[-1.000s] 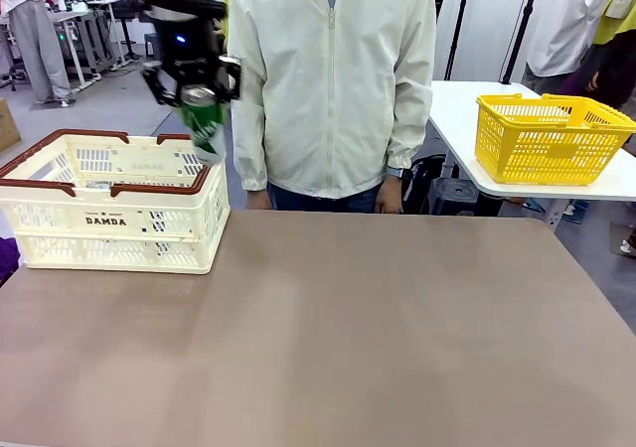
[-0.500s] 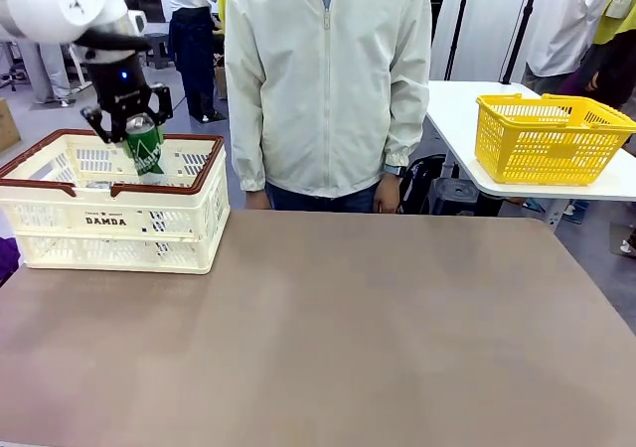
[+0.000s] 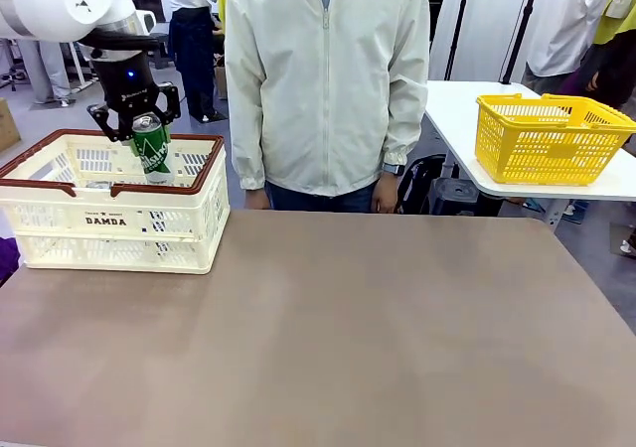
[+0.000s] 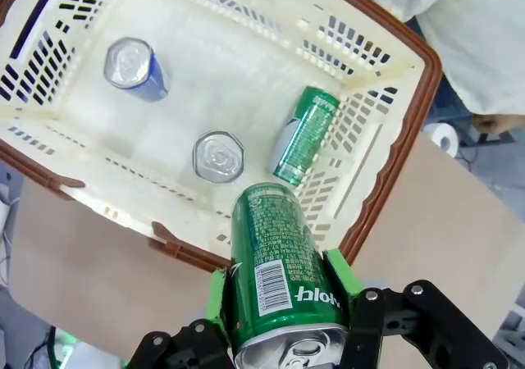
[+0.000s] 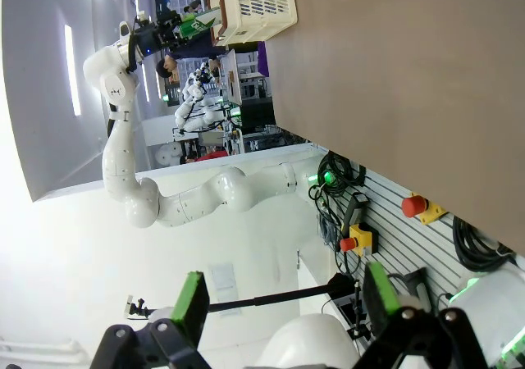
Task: Place the drinks into the Shopping basket.
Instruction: Pick up one drink and place it into the Shopping basket.
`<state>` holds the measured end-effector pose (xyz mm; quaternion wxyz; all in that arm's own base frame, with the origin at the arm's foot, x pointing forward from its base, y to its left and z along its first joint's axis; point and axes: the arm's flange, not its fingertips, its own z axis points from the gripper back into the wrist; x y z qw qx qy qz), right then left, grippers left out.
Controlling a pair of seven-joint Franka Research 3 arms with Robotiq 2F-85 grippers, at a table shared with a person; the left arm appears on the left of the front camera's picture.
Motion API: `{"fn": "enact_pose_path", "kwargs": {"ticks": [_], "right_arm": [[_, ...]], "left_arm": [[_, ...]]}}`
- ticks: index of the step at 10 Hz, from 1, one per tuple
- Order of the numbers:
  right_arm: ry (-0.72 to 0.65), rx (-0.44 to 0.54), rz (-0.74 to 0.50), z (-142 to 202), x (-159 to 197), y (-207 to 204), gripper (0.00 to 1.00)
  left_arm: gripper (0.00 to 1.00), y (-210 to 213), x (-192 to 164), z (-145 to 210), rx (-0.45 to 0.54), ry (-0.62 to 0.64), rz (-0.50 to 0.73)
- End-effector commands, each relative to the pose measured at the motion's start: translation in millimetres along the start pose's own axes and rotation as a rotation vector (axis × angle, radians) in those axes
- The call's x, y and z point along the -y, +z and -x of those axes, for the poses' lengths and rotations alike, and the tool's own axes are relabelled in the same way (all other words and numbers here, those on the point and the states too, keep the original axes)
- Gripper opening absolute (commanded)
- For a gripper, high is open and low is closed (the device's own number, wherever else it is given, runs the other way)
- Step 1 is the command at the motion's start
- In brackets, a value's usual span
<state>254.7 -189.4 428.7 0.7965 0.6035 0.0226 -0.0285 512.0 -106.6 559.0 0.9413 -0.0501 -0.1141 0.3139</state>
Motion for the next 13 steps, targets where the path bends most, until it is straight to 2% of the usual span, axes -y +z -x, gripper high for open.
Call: {"fn": "enact_pose_path", "kwargs": {"ticks": [1,2,3,5,6,8,11,13], "right_arm": [[-0.006,-0.010,0.004,2,-3,2,1.00],[-0.006,-0.010,0.004,2,-3,2,1.00],[-0.006,-0.010,0.004,2,-3,2,1.00],[-0.006,-0.010,0.004,2,-3,2,1.00],[-0.006,-0.010,0.004,2,-3,2,1.00],[-0.006,-0.010,0.004,2,-3,2,1.00],[-0.006,-0.010,0.004,2,-3,2,1.00],[-0.006,-0.010,0.004,2,-3,2,1.00]], "left_arm": [[0.00,4,-5,-5,0.012,-0.004,-0.012],[0.00,0,0,0,0.000,0.000,0.000],[0.00,2,8,-5,0.013,-0.143,-0.027],[0.00,15,34,-73,-0.038,-0.329,-0.078],[0.00,10,42,-96,-0.079,-0.342,-0.088],[0.00,-5,54,-126,-0.129,-0.453,-0.097],[0.00,-49,51,-143,-0.176,-0.454,-0.076],[0.00,-89,44,-142,-0.230,-0.446,-0.090]]}}
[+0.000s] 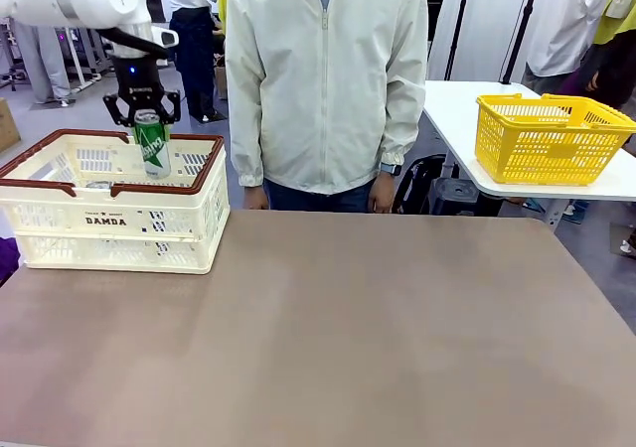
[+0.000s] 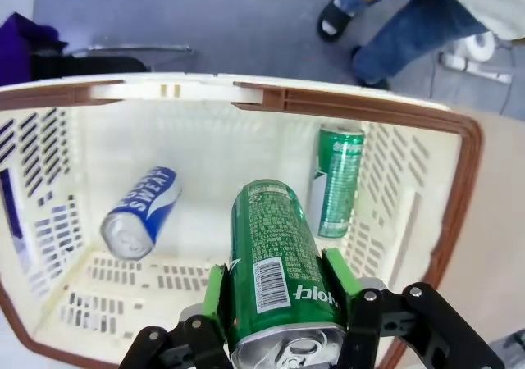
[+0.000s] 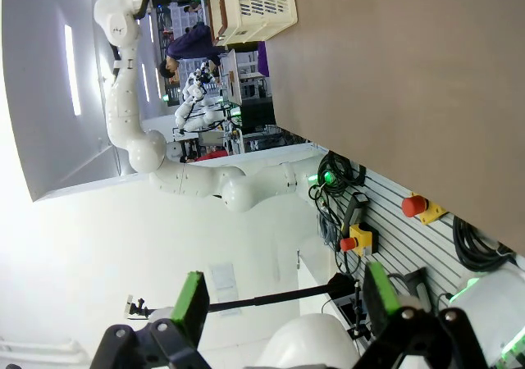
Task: Place the drinks into the Shopping basket.
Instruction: Pick up one drink and place it into the Shopping basket.
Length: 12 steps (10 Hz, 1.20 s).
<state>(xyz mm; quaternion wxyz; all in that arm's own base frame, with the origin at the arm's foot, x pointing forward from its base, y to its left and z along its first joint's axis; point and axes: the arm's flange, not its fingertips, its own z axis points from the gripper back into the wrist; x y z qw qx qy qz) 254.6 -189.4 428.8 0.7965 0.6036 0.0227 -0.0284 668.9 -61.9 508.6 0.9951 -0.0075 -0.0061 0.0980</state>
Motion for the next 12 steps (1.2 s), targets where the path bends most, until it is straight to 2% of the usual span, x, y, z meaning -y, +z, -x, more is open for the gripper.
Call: {"fn": "enact_pose_path", "kwargs": {"ticks": [1,2,3,4,7,8,9,10,12], "right_arm": [[-0.006,-0.010,0.004,2,-3,2,1.00],[-0.006,-0.010,0.004,2,-3,2,1.00],[-0.006,-0.010,0.004,2,-3,2,1.00],[-0.006,-0.010,0.004,2,-3,2,1.00],[-0.006,-0.010,0.004,2,-3,2,1.00],[-0.006,-0.010,0.004,2,-3,2,1.00],[-0.006,-0.010,0.004,2,-3,2,1.00],[-0.006,-0.010,0.004,2,-3,2,1.00],[-0.006,-0.010,0.004,2,-3,2,1.00]], "left_arm": [[0.00,-21,-4,1,-0.038,-0.006,0.014],[0.00,-40,-6,6,-0.076,0.001,0.016],[0.00,-57,-7,10,-0.069,0.039,0.010],[0.00,-70,-6,14,-0.072,0.006,0.031],[0.00,-91,-6,10,-0.053,0.007,0.014],[0.03,-93,-6,9,-0.040,0.002,0.013],[0.49,-93,-5,8,-0.026,-0.001,0.017],[1.00,-90,-6,9,-0.003,0.001,0.029],[1.00,-88,-9,9,-0.002,0.001,0.025]]}}
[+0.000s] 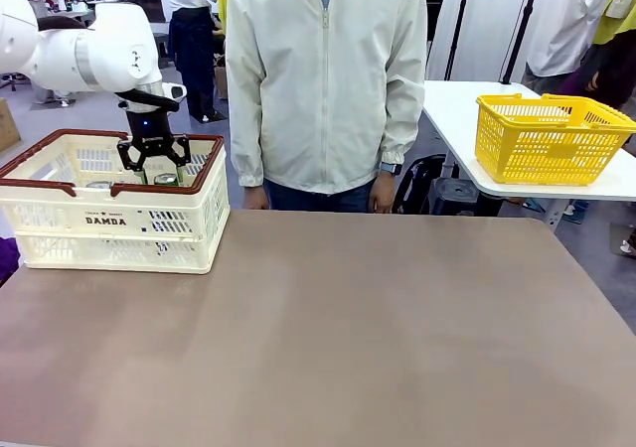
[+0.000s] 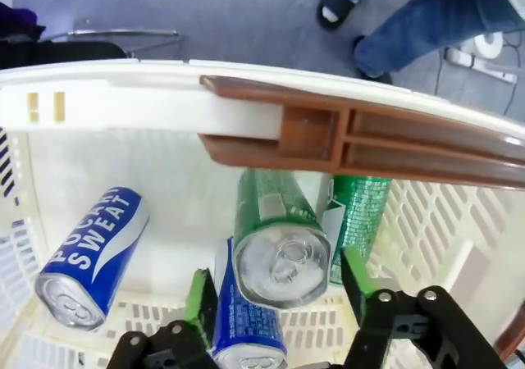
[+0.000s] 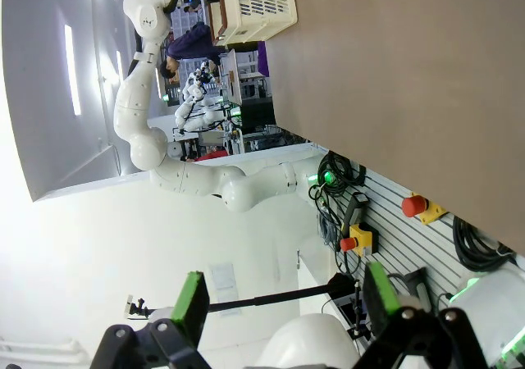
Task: Place the drinks into the Shopping basket.
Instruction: Pick up one drink and place it into the Shopping basket.
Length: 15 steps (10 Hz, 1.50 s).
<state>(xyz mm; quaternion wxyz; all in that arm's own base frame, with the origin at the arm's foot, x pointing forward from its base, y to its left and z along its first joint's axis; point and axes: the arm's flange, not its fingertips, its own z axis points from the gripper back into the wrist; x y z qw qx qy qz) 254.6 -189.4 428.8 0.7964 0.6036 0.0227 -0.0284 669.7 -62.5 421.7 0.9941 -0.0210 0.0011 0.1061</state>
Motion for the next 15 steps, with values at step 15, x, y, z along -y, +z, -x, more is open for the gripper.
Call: {"fn": "enact_pose_path", "kwargs": {"ticks": [15], "right_arm": [[-0.006,-0.010,0.004,2,-3,2,1.00]], "left_arm": [[1.00,89,-298,195,0.052,-0.547,1.318]]}}
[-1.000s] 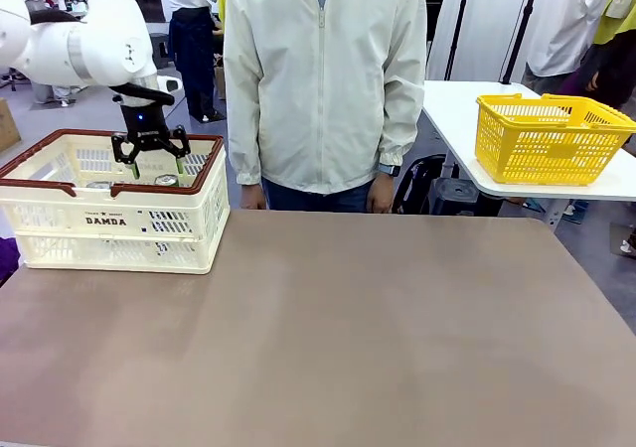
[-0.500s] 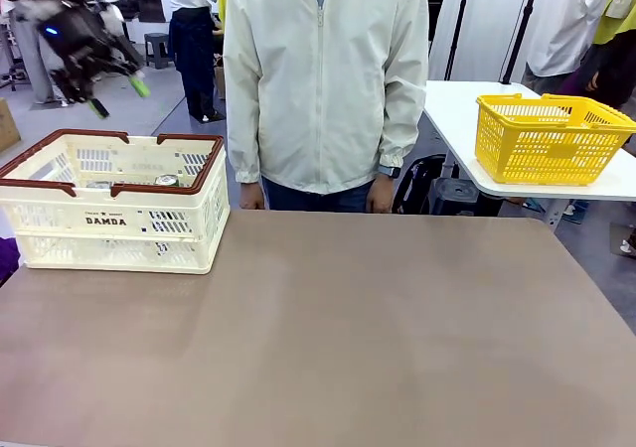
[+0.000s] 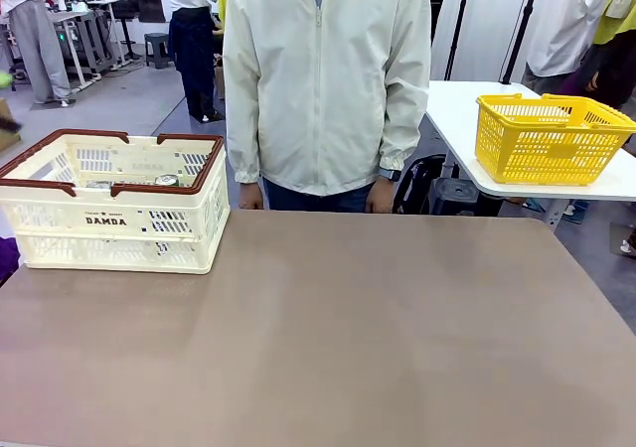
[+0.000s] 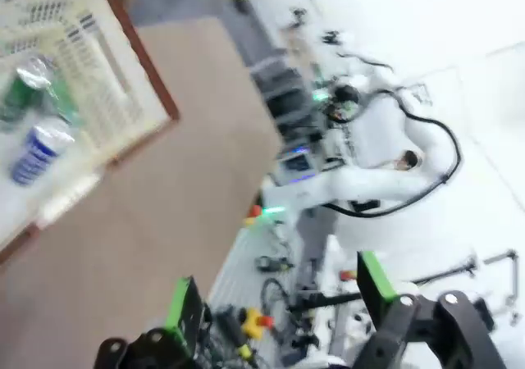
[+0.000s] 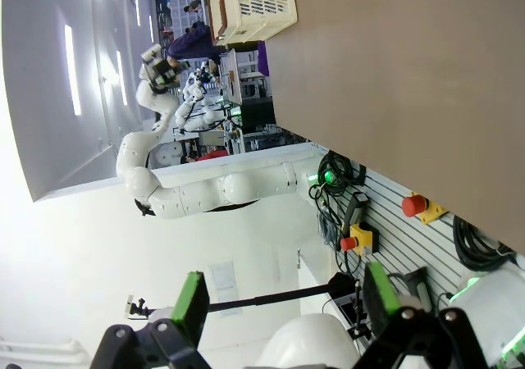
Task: Place the drinks into the Shopping basket.
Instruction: Pick up one drink and place it into the Shopping basket.
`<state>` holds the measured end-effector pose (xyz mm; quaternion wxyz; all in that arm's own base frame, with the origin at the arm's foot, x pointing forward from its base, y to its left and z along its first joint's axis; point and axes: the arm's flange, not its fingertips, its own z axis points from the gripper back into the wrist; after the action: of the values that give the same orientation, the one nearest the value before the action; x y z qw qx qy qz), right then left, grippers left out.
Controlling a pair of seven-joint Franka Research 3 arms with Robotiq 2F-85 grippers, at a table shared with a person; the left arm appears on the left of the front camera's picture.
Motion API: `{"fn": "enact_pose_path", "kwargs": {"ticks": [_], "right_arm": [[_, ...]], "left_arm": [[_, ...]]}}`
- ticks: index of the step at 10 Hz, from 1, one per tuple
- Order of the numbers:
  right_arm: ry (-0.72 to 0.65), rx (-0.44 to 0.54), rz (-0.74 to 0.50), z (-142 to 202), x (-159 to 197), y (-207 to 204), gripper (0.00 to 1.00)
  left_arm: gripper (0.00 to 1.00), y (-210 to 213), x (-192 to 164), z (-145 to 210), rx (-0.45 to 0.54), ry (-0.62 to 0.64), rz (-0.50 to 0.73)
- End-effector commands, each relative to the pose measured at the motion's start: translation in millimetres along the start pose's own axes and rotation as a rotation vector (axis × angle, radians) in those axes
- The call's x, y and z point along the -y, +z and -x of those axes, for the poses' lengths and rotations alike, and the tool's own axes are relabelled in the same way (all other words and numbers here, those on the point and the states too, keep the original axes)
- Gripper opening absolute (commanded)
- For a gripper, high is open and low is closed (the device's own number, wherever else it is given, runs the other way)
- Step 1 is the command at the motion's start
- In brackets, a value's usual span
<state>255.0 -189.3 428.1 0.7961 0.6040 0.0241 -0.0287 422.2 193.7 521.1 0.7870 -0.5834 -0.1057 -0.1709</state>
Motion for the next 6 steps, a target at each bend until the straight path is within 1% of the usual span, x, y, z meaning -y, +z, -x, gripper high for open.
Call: {"fn": "enact_pose_path", "kwargs": {"ticks": [1,2,3,4,5,6], "right_arm": [[-0.004,-0.008,0.005,2,-4,3,1.00],[-0.004,-0.008,0.005,2,-4,3,1.00],[-0.004,-0.008,0.005,2,-4,3,1.00],[-0.004,-0.008,0.005,2,-4,3,1.00],[-0.004,-0.008,0.005,2,-4,3,1.00],[-0.004,-0.008,0.005,2,-4,3,1.00]], "left_arm": [[1.00,-6,-30,35,0.068,0.024,0.123],[1.00,-5,-43,47,0.100,0.036,0.157],[1.00,-3,-53,50,0.115,0.051,0.181],[1.00,-3,-59,38,0.133,0.152,0.155],[1.00,-3,-56,62,0.084,0.058,0.148],[1.00,-3,-56,62,0.084,0.058,0.148]]}}
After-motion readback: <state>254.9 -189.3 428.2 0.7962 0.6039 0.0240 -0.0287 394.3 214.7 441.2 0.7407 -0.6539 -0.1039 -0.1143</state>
